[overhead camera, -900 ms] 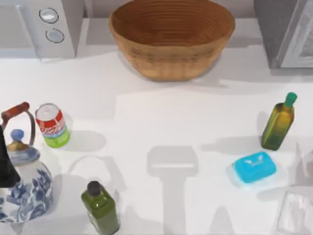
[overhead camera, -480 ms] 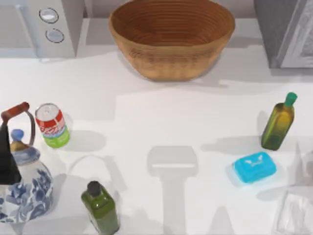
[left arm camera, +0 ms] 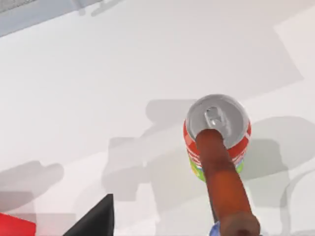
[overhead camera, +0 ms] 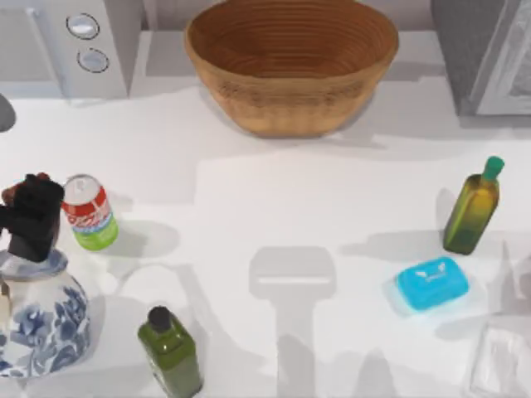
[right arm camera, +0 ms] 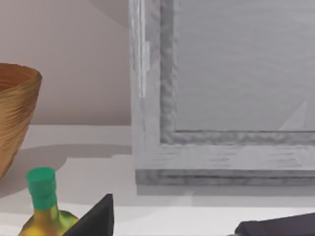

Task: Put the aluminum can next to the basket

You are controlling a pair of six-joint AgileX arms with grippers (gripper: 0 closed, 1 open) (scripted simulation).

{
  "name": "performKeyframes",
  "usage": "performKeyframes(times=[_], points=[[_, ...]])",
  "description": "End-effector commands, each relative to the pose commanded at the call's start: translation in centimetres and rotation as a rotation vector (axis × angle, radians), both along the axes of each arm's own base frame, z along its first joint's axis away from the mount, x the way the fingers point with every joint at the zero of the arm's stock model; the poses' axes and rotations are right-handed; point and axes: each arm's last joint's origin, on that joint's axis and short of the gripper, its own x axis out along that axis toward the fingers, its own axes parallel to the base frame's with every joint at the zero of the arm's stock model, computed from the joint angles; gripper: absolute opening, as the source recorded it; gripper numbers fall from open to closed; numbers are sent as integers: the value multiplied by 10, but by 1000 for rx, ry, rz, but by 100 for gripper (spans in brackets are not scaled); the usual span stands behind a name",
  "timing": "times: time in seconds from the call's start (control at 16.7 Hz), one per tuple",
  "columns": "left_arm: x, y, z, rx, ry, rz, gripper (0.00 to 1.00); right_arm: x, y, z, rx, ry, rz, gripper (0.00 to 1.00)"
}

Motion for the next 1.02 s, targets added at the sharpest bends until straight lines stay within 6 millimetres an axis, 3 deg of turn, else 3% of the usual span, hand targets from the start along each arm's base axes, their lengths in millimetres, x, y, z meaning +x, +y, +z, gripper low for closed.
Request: performKeyframes(times=[0.12,0.24,0.54,0.78,1.02], points=[[38,-10,10,74,162,-66,100,0,0,0,0,0,0,100],[79,-20,8,144,317,-133,100,0,0,0,0,0,0,100],[161,-36,-29,268,624,-283,100,0,0,0,0,0,0,100],[189,-39,-56,315,752,-364,100,0,0,0,0,0,0,100],[194,-39,-61,323,774,-382,100,0,0,0,0,0,0,100]])
